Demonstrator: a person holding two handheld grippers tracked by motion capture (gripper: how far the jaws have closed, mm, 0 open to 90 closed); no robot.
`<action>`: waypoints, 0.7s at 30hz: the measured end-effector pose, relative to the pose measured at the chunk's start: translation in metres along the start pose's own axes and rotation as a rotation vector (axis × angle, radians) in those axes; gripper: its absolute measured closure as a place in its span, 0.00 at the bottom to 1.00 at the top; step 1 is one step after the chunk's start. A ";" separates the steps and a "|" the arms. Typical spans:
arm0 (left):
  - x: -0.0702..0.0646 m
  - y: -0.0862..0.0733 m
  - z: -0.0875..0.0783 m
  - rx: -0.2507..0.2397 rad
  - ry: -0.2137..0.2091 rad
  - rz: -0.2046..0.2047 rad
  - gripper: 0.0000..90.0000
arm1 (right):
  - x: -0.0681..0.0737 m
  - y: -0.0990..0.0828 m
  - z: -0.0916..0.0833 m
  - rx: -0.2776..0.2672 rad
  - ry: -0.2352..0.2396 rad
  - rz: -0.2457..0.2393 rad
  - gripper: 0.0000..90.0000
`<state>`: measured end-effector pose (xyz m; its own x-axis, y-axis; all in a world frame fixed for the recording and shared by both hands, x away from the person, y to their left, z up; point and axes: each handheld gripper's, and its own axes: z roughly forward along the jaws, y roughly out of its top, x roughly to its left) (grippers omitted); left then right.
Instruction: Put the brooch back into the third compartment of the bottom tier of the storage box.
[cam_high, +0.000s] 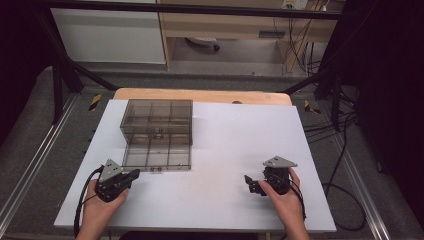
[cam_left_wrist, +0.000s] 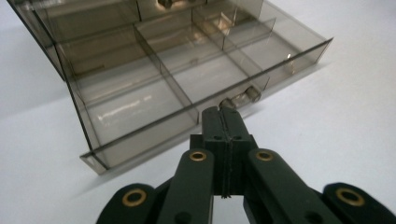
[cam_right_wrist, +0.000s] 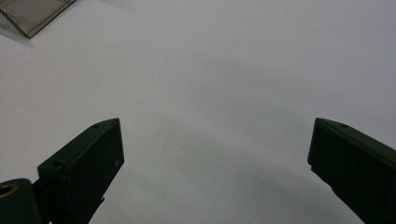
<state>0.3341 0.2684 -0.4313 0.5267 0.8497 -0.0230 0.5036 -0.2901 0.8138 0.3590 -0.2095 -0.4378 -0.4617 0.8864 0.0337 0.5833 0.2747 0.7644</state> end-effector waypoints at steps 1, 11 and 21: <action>0.000 0.000 0.001 0.009 -0.003 0.001 1.00 | 0.000 0.000 0.001 0.004 -0.003 -0.004 0.05; -0.002 -0.002 0.012 0.073 -0.006 0.001 1.00 | -0.005 -0.002 -0.001 0.013 -0.020 -0.002 0.05; -0.008 0.004 0.016 0.128 0.022 0.091 1.00 | -0.010 -0.004 -0.002 0.014 -0.022 0.010 0.05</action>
<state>0.3433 0.2534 -0.4375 0.5597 0.8265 0.0613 0.5383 -0.4188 0.7313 0.3603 -0.2200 -0.4400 -0.4412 0.8970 0.0272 0.5970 0.2707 0.7552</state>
